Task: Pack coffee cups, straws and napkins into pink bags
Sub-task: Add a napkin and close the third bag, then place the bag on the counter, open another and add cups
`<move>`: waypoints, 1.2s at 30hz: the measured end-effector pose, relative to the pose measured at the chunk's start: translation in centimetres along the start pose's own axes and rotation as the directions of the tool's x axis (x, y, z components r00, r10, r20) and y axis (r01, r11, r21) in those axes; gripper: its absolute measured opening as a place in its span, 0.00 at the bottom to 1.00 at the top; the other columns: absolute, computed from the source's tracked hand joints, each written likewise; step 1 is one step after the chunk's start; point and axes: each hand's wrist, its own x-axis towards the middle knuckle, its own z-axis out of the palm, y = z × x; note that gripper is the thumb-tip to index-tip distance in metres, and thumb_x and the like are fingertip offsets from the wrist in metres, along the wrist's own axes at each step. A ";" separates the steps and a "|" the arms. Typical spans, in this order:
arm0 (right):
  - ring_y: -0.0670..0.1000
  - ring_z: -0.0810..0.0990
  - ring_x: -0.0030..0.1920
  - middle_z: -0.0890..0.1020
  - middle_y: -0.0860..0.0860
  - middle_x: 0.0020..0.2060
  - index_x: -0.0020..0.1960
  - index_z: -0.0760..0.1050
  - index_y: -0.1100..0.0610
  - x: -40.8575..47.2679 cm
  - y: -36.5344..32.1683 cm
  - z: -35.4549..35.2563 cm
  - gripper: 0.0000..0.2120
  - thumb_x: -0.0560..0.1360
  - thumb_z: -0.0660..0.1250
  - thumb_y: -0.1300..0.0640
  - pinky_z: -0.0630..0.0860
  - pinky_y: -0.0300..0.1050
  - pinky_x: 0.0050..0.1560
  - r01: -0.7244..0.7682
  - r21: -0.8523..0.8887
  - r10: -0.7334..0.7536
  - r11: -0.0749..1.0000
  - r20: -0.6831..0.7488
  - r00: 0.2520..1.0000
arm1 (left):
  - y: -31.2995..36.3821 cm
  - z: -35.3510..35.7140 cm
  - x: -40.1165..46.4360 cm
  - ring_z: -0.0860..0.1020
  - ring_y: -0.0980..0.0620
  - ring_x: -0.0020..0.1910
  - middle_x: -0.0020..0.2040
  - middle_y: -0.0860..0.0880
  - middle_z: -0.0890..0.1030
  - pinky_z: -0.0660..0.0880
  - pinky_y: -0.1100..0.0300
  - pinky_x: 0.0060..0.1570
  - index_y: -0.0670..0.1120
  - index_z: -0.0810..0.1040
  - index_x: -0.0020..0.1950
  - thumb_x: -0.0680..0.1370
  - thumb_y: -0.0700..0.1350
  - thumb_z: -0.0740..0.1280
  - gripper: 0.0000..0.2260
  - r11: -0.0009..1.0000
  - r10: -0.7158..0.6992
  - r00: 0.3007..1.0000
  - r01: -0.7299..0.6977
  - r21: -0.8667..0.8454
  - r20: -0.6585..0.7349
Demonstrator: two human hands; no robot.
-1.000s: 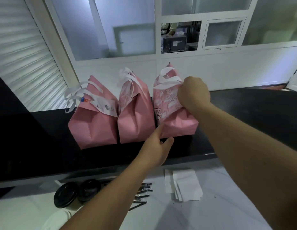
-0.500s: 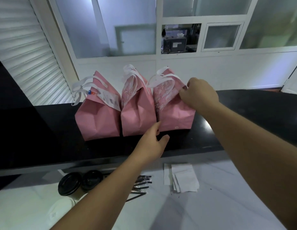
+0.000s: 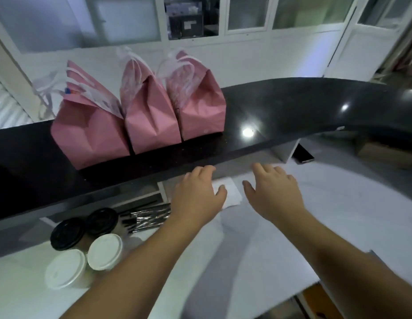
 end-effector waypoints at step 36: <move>0.55 0.74 0.66 0.76 0.49 0.68 0.75 0.65 0.48 -57.7 49.4 -9.6 0.26 0.81 0.56 0.38 0.71 0.56 0.63 -0.883 0.097 0.888 0.460 -0.073 0.454 | 60.0 24.8 -36.3 0.73 0.46 0.68 0.73 0.51 0.72 0.75 0.48 0.63 0.53 0.65 0.78 0.81 0.60 0.61 0.27 0.486 0.804 0.401 -0.869 -0.095 0.438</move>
